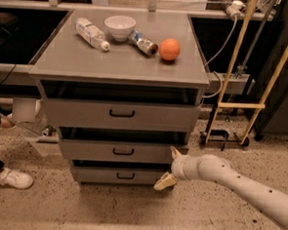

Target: Close middle drawer

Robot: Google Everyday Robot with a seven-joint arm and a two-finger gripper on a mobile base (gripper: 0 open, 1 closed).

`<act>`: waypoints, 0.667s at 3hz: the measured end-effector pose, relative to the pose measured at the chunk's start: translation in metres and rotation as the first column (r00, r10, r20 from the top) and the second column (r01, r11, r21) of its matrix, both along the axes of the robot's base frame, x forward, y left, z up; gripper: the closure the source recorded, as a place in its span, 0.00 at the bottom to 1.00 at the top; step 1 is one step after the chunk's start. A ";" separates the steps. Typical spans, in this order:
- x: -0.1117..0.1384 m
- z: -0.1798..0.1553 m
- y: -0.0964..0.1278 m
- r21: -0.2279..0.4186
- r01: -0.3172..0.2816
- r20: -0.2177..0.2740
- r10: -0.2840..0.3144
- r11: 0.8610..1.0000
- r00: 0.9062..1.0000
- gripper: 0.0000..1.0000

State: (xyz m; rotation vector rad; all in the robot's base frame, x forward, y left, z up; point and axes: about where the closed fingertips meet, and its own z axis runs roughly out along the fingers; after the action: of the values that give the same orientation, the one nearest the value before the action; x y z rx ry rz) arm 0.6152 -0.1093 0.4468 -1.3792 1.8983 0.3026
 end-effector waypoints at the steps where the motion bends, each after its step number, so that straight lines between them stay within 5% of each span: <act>1: -0.033 -0.012 0.003 -0.068 -0.080 -0.063 0.075 0.994 0.995 0.00; 2: -0.038 -0.042 0.017 -0.105 -0.178 -0.164 0.159 0.978 0.974 0.00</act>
Offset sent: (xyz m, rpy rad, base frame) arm -0.0007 0.0320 -0.0686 -0.1846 0.2580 0.2778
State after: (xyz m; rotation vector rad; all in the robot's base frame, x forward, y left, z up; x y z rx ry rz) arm 0.5772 -0.0926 0.4044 -1.6437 1.9545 0.3952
